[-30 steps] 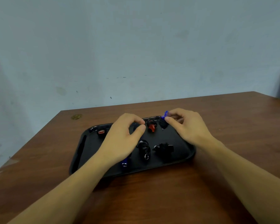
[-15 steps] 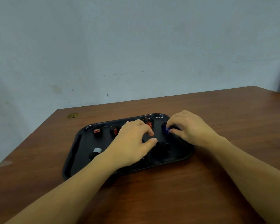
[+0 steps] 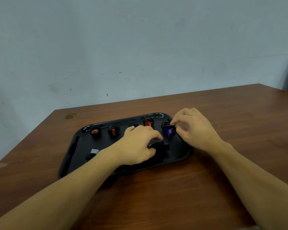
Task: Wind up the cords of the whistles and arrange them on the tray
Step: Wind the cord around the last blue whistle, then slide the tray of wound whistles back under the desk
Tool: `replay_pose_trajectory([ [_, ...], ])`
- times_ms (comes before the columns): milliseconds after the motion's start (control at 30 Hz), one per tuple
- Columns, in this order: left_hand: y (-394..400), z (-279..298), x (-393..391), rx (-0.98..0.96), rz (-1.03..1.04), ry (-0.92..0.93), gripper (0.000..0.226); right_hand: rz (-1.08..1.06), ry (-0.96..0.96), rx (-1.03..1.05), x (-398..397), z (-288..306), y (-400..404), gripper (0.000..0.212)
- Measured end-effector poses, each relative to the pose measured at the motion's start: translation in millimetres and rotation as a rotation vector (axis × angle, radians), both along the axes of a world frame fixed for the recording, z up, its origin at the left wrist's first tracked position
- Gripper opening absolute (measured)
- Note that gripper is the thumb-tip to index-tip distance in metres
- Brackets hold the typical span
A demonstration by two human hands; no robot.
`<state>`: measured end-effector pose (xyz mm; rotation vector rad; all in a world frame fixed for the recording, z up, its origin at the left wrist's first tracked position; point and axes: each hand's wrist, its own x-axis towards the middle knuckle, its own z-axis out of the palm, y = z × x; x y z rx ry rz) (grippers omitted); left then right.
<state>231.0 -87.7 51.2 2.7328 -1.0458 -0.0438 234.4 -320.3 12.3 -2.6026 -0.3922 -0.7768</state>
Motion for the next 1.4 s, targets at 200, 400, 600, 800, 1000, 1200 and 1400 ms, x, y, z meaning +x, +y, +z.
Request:
replay_pose_trajectory([
  [200, -7, -2, 3, -0.01, 0.053, -0.022, 0.032, 0.075, 0.011, -0.022, -3, -4, 9, 0.016],
  [400, -10, -2, 3, -0.016, 0.119, -0.038, 0.023, 0.101, 0.011, 0.012, -5, -3, 11, 0.018],
  [600, -18, -7, -9, 0.021, 0.288, -0.243, 0.035, 0.16, 0.122, 0.04, -18, 6, 15, 0.014],
  [800, -20, -14, -14, -0.008, 0.31, -0.287, 0.031, 0.231, 0.211, -0.05, -19, 2, 27, 0.02],
  [1000, -20, -17, -12, -0.121, 0.291, -0.242, 0.028, 0.203, 0.192, -0.068, -20, 2, 26, 0.025],
  [1200, 4, -9, -14, -0.315, 0.321, -0.185, 0.016, 0.168, 0.202, -0.119, -20, 0, 25, 0.031],
  [1400, 50, -1, -10, -0.412, 0.404, -0.203, 0.015, 0.164, 0.225, -0.101, -21, 1, 26, 0.035],
])
